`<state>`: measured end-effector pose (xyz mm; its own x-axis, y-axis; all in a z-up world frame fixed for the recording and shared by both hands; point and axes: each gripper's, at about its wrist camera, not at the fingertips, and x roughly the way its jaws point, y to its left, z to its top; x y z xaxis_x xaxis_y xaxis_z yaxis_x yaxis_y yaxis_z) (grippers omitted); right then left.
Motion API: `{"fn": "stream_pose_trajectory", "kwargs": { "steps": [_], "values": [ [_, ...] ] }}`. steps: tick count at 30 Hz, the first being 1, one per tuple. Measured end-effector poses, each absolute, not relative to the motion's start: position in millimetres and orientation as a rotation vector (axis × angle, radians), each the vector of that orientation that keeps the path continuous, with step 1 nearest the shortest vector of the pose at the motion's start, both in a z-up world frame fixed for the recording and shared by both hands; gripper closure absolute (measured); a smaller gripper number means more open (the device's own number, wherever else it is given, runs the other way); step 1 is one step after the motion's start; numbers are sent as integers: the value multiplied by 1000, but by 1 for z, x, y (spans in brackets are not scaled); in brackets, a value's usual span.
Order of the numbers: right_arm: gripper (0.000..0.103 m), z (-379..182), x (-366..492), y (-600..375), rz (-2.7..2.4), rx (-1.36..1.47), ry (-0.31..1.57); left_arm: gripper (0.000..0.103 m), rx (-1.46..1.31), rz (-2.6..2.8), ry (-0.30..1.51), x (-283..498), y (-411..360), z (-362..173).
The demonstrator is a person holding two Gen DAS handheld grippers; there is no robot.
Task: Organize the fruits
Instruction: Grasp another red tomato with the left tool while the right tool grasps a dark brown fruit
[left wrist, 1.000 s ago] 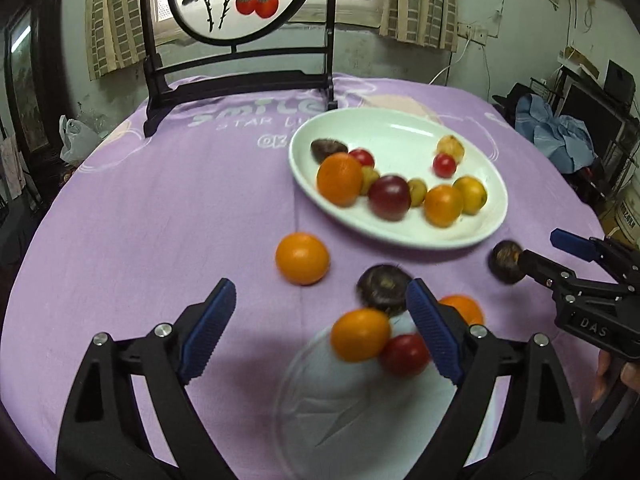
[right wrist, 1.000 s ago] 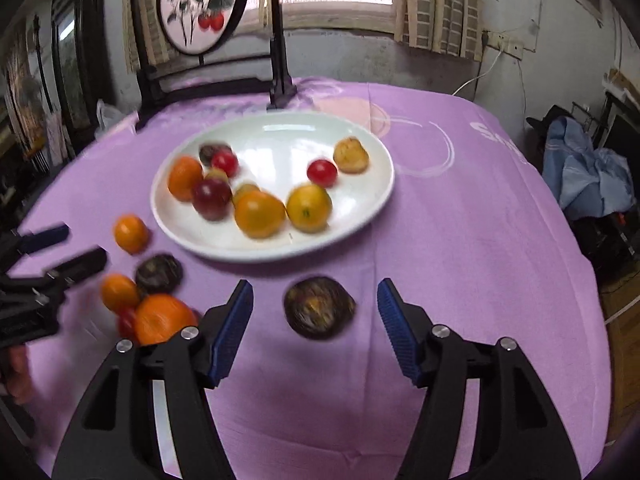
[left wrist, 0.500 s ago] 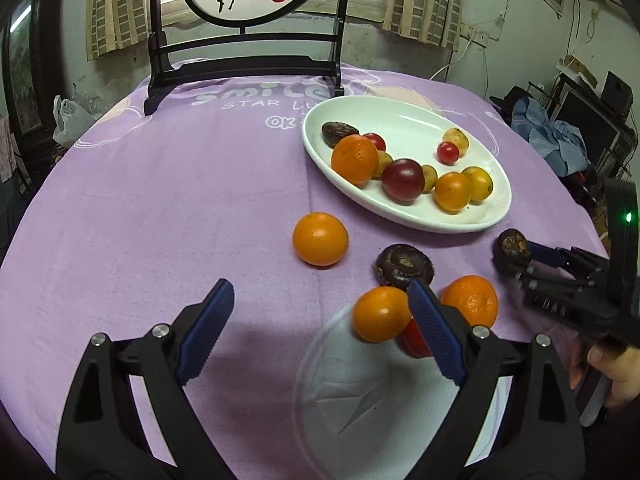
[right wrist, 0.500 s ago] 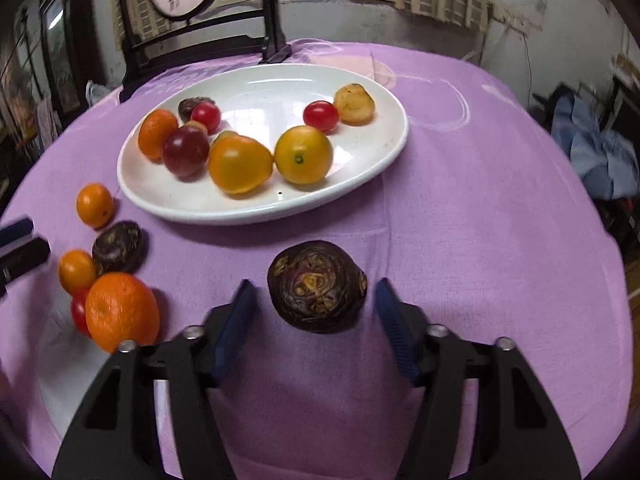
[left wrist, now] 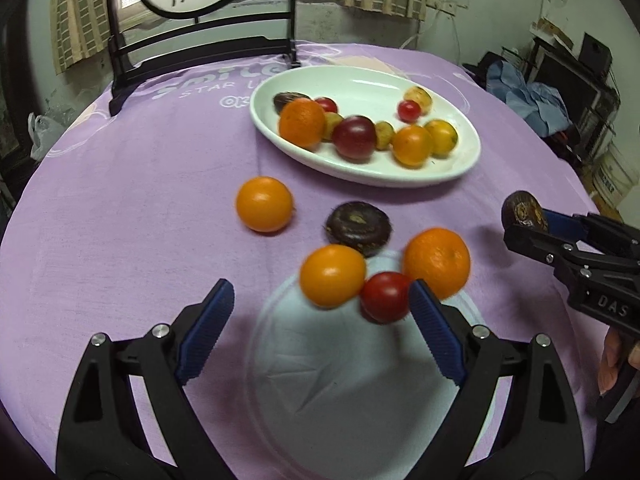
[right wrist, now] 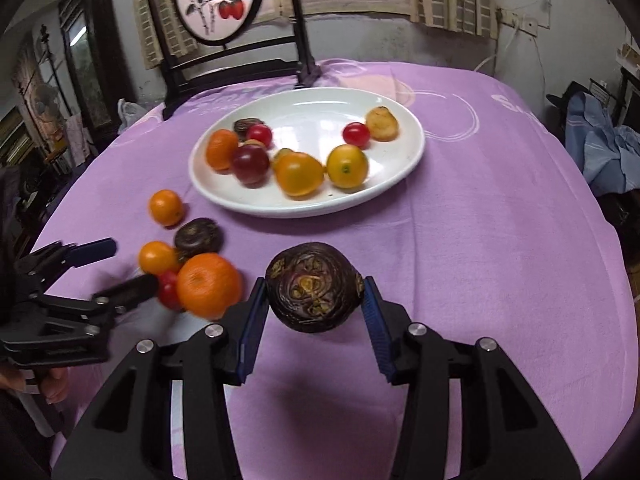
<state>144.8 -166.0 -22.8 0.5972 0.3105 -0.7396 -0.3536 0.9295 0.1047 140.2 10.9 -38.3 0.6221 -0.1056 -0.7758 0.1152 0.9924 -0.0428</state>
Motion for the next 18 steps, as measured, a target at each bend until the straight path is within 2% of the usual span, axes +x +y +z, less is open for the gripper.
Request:
{"fn": "stream_pose_trajectory", "kwargs": {
  "steps": [8,13,15,18],
  "values": [
    [56,-24,141,-167,392,-59,853,14,61,-167,921,134,-6,-47],
    [56,-25,141,-167,388,-62,856,29,42,-174,946,135,-5,-52],
    [56,-25,140,-167,392,-64,855,38,33,-178,951,137,-5,-54],
    [56,-25,139,-164,401,-72,856,39,20,-174,942,138,-7,-56]
  ]
}}
